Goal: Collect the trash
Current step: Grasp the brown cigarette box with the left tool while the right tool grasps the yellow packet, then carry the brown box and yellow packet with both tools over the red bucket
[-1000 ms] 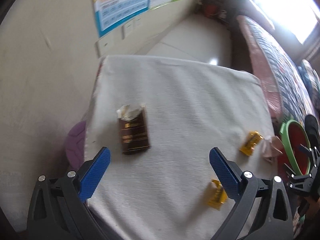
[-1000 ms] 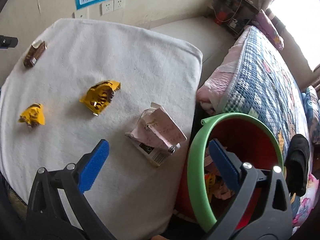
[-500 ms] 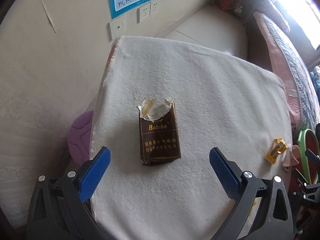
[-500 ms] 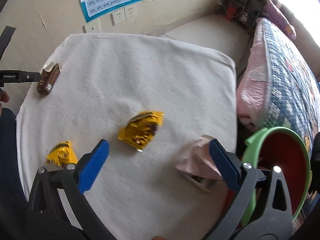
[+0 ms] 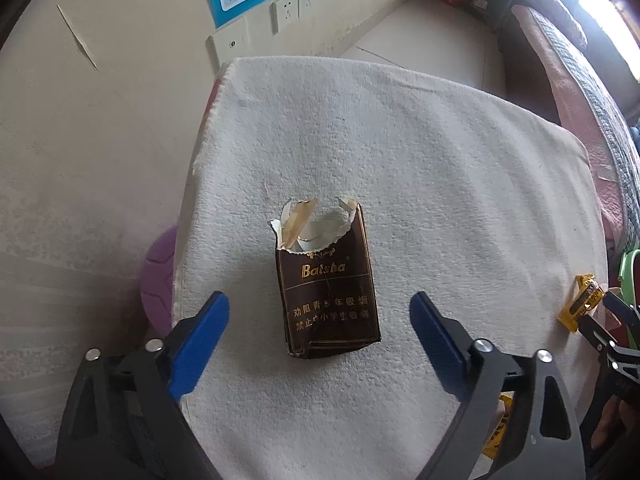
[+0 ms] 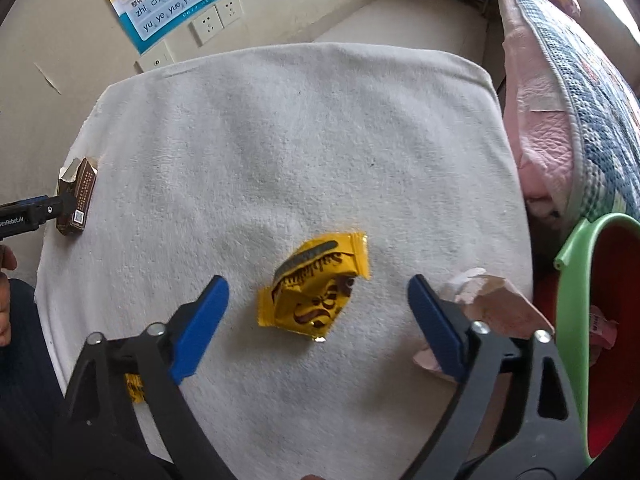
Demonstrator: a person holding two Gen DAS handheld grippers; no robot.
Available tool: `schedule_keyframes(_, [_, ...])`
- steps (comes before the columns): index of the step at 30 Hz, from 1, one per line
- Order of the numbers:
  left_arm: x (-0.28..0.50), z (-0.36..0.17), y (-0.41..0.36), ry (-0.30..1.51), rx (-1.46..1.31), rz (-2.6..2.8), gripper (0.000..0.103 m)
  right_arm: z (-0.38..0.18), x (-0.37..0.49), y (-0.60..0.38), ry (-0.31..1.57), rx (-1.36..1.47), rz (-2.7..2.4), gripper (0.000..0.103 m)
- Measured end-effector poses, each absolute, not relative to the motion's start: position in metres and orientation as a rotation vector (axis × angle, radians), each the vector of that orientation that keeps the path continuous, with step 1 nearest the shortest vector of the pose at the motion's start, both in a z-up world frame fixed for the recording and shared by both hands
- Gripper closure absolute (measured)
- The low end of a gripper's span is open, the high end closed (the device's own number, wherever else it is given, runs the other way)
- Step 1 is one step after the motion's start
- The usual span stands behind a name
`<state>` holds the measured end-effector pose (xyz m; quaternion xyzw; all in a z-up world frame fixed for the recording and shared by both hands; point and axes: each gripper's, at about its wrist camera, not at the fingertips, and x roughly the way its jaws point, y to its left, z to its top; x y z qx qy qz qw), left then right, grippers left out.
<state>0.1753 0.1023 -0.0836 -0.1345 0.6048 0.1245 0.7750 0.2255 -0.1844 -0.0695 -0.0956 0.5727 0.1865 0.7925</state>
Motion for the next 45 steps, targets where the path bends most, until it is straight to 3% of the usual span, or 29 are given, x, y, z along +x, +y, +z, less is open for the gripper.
schedule_keyframes(3, [0.176, -0.085, 0.102, 1.313, -0.284, 0.269, 0.028, -0.075, 0.227, -0.18, 1.252, -0.212, 0.41, 0.036])
schedule_keyframes(5, [0.176, -0.086, 0.102, 1.312, -0.281, 0.271, 0.033, -0.08, 0.227, -0.178, 1.268, -0.217, 0.416, 0.056])
schedule_keyframes(6, [0.176, -0.087, 0.102, 1.315, -0.28, 0.271, 0.041, -0.082, 0.226, -0.178, 1.274, -0.222, 0.415, 0.059])
schedule_keyframes(10, [0.176, -0.087, 0.101, 1.314, -0.289, 0.257, 0.059, -0.083, 0.224, -0.181, 1.278, -0.203, 0.427, 0.072])
schedule_keyframes(45, [0.163, 0.01, 0.022, 1.15, -0.245, 0.084, 0.062, 0.015, 0.181, -0.233, 1.073, -0.11, 0.448, 0.074])
